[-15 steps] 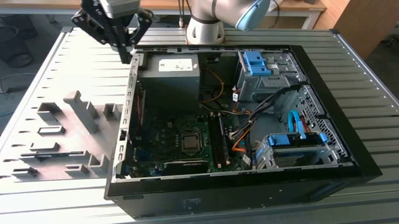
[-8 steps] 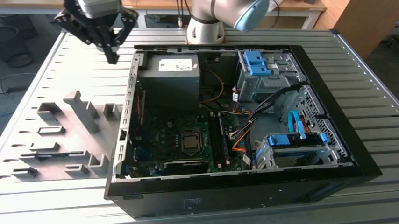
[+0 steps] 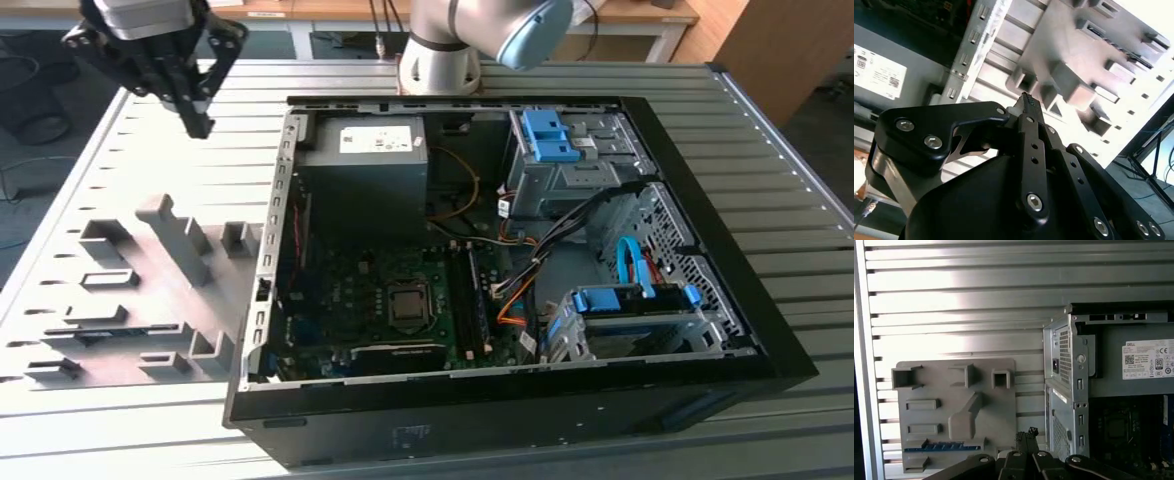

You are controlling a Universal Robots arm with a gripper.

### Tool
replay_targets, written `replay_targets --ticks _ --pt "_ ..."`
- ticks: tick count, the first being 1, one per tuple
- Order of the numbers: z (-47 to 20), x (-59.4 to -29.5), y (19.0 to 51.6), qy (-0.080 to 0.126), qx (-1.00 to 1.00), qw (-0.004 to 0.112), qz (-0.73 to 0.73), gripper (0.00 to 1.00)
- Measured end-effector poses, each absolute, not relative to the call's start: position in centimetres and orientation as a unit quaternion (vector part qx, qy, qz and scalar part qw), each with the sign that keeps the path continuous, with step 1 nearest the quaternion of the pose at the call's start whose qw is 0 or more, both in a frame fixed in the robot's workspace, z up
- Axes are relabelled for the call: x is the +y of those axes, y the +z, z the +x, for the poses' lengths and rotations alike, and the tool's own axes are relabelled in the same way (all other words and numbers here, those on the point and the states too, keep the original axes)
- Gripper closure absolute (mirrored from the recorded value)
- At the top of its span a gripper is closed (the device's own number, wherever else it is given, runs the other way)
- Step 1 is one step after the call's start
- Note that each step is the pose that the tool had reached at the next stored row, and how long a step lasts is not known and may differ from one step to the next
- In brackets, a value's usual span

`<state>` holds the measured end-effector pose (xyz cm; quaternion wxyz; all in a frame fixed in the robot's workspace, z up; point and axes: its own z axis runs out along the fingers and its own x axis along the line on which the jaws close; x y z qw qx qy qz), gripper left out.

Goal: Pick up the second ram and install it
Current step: 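Reach for the second ram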

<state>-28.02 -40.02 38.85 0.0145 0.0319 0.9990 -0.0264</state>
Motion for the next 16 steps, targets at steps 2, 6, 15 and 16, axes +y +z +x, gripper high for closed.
replay_targets --ticks 2,6,15,16 --pt "-28.7 -40.0 38.8 -0.026 0.999 0.014 0.032 0.90" --pt "-29.7 -40.0 38.8 -0.026 0.999 0.014 0.032 0.90" --pt "-32.0 -40.0 38.7 -0.026 0.999 0.014 0.032 0.90" --pt "-32.2 -40.0 38.7 -0.026 0.999 0.014 0.032 0.90"
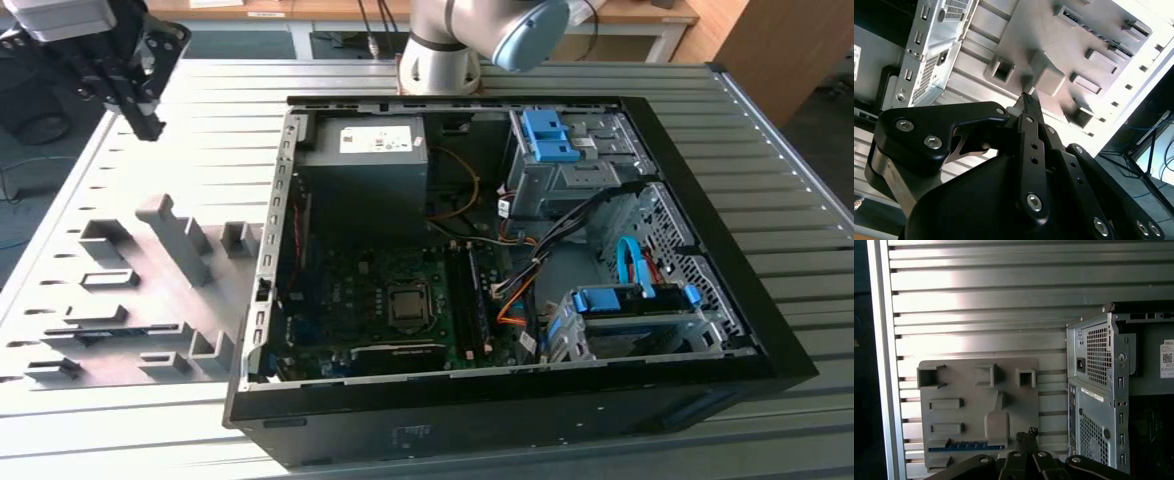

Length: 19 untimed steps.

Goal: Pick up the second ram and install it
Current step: 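Reach for the second ram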

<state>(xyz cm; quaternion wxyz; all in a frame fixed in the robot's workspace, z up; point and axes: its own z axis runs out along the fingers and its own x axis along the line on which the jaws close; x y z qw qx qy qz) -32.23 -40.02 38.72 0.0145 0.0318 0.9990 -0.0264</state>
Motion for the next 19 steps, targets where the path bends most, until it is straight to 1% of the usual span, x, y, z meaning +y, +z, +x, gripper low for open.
replay_targets --ticks 19 --pt "-38.0 -40.1 38.6 -0.026 0.999 0.015 0.032 0.90"
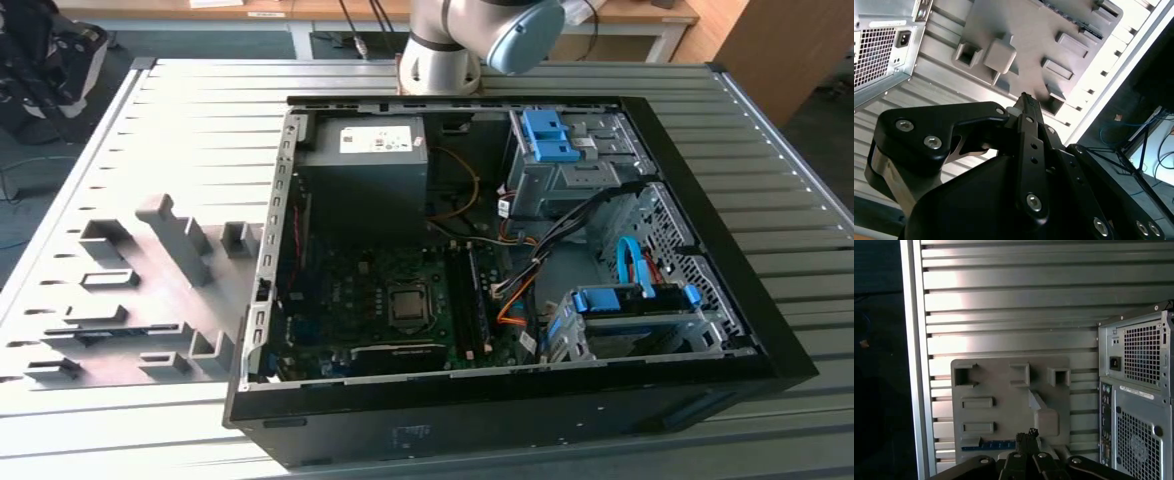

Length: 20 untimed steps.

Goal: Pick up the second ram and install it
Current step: 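Reach for the second ram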

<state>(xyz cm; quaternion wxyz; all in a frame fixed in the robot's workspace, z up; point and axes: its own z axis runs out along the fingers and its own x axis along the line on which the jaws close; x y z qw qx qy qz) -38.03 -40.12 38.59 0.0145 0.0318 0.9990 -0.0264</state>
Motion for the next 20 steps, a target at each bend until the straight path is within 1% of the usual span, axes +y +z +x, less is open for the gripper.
replay_targets --ticks 7,10,16,20 --pt "-38.1 -40.3 38.5 -0.026 0.999 0.014 0.032 0.90" --pt "-38.1 -41.1 38.4 -0.023 0.999 0.014 0.032 0.90" --pt "-38.2 -42.5 38.0 -0.009 0.999 0.014 0.032 0.90" --pt "-38.2 -44.1 37.6 -0.008 0.999 0.014 0.032 0.90"
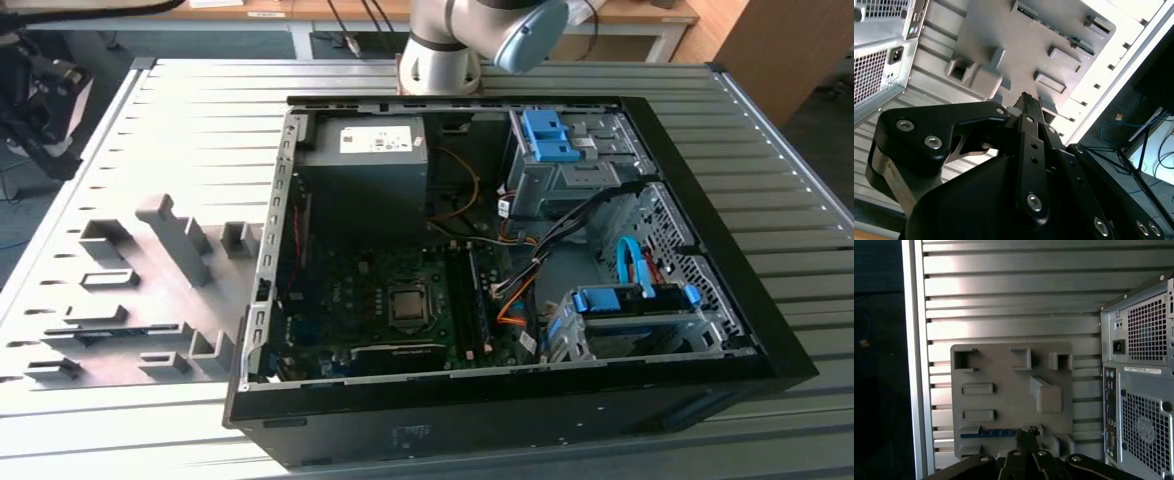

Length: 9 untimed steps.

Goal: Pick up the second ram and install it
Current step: 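Reach for the second ram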

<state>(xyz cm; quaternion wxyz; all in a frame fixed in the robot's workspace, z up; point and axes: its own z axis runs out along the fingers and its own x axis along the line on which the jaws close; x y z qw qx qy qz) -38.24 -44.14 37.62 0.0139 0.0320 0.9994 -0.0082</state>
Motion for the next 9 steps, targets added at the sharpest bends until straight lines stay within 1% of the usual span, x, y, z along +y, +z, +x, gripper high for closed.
replay_targets --ticks 9 --pt "-38.2 -46.0 36.2 -0.008 0.999 0.014 0.032 0.90"
